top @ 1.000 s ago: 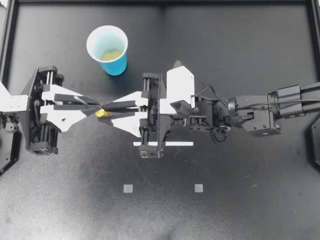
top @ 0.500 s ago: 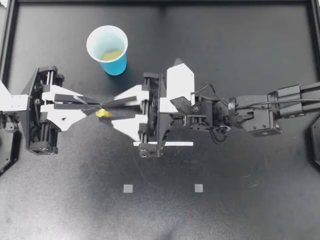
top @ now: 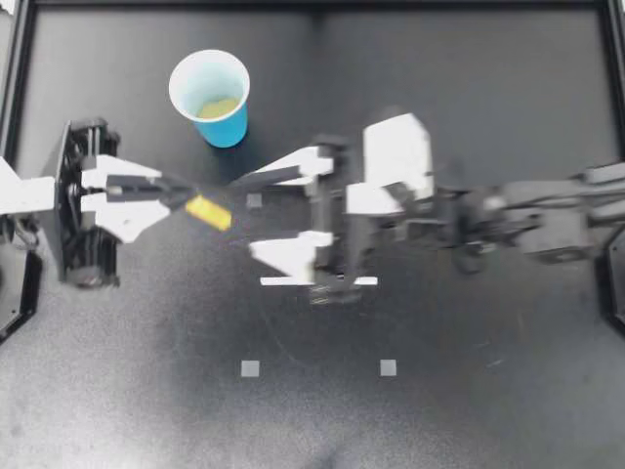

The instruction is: Pick up the screwdriver with the right arm, hand it over to the left arm then place it into the cup.

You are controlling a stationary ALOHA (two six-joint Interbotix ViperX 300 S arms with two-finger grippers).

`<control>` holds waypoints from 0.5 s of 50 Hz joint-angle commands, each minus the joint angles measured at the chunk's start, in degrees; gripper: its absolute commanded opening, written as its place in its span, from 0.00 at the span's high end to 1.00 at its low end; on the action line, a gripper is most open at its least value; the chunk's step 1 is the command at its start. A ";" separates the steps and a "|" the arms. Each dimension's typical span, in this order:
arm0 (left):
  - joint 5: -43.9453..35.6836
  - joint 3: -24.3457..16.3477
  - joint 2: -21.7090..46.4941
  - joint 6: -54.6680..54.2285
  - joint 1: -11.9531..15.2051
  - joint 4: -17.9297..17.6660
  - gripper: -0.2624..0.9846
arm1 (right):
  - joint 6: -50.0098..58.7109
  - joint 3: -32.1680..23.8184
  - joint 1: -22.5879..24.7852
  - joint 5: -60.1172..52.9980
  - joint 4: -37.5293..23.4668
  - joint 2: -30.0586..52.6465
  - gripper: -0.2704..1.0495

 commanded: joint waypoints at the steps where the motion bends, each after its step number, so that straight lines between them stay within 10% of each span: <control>1: 0.00 -0.44 -0.18 0.79 2.64 -0.70 0.76 | -0.09 2.37 -1.23 -1.76 0.26 -5.45 0.26; 25: -0.62 -1.85 7.38 8.70 21.27 -2.72 0.76 | -0.18 10.46 -1.32 -5.98 0.35 -13.62 0.26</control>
